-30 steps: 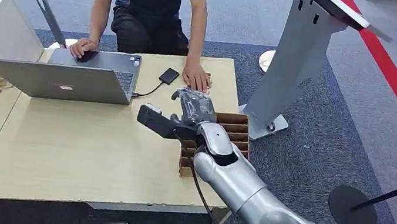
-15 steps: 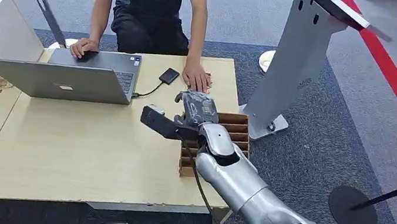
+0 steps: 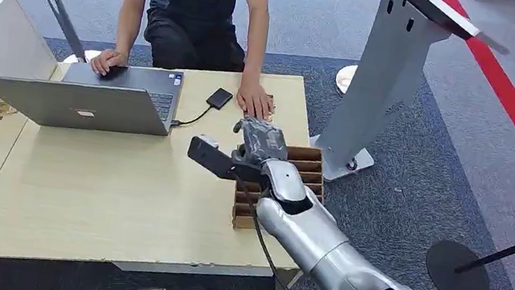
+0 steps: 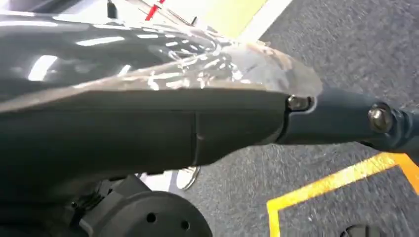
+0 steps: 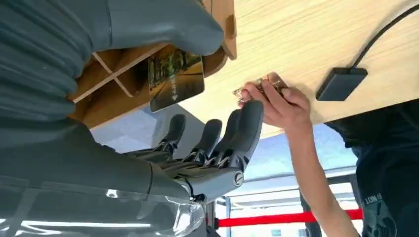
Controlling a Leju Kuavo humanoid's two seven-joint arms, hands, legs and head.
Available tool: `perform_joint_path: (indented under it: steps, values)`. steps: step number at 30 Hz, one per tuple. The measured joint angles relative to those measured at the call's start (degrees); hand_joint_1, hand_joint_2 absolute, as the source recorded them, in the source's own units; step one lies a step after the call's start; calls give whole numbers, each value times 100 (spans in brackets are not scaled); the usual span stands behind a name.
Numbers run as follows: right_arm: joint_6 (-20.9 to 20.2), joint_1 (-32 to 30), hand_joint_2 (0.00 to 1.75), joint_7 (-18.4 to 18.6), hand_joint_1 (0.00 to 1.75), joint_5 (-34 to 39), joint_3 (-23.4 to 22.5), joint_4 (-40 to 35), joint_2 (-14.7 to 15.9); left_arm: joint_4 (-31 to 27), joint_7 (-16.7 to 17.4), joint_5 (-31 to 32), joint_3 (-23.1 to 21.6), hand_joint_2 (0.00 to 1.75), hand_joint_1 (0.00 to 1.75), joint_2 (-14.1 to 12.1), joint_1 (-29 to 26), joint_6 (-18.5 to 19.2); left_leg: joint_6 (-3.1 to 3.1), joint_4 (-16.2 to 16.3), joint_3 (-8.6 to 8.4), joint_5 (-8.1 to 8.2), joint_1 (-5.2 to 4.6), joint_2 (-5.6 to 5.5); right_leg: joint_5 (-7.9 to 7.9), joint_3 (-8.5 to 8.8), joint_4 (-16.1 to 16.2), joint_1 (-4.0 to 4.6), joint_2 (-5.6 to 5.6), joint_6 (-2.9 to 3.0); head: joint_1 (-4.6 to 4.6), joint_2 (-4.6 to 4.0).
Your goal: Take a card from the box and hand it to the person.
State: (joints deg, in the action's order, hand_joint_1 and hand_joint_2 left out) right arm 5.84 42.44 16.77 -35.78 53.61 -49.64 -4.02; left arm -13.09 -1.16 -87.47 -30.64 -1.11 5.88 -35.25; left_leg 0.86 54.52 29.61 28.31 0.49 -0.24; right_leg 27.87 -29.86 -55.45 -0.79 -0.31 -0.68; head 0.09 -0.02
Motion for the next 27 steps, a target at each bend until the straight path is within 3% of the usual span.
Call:
perform_joint_path:
  steps: [22,27]
  values:
    - [22,-5,175,173,80,-96,-230,61,214,2,-164,-170,20,0,0,-94,-2,389,0,0,0,0,0,0,0,0,0,0,0,0,2,0]
    - [22,-6,175,175,91,-98,-243,59,240,2,-166,-188,22,0,0,-103,-3,424,0,0,0,0,0,0,0,0,0,0,0,0,0,0]
